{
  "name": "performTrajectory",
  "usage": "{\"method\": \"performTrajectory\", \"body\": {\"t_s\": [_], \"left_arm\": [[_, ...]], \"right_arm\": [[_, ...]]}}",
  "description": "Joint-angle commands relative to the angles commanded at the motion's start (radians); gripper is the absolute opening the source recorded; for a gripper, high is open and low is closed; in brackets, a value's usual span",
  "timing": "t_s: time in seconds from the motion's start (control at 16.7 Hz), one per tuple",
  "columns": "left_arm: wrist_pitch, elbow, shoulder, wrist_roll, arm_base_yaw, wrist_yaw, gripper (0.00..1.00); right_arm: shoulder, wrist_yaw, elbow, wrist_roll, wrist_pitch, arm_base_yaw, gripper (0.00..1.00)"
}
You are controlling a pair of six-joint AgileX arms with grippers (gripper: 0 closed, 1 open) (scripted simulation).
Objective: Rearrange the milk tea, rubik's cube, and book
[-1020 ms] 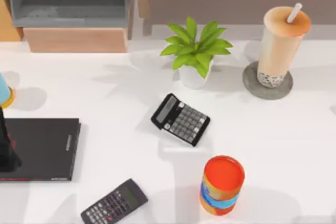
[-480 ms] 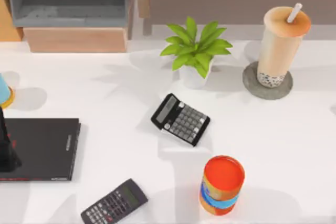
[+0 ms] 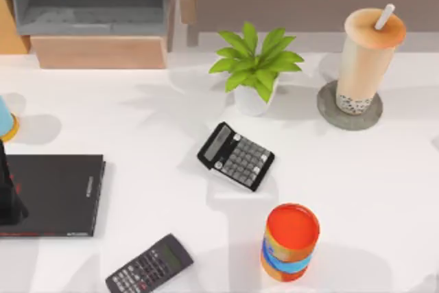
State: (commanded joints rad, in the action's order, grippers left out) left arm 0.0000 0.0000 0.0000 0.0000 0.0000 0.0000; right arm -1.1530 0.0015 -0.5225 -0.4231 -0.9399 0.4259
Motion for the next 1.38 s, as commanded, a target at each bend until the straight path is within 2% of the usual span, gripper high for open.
{"method": "performTrajectory", "body": {"t_s": [0.24,1.02,1.38], "left_arm": [[0.000,0.000,0.000,0.000,0.000,0.000,1.00],[0.000,0.000,0.000,0.000,0.000,0.000,1.00],[0.000,0.000,0.000,0.000,0.000,0.000,1.00]], "right_arm": [[-0.001,0.000,0.003,0.000,0.004,0.000,1.00],[-0.001,0.000,0.003,0.000,0.004,0.000,0.02],[-0.001,0.000,0.003,0.000,0.004,0.000,0.00]]}}
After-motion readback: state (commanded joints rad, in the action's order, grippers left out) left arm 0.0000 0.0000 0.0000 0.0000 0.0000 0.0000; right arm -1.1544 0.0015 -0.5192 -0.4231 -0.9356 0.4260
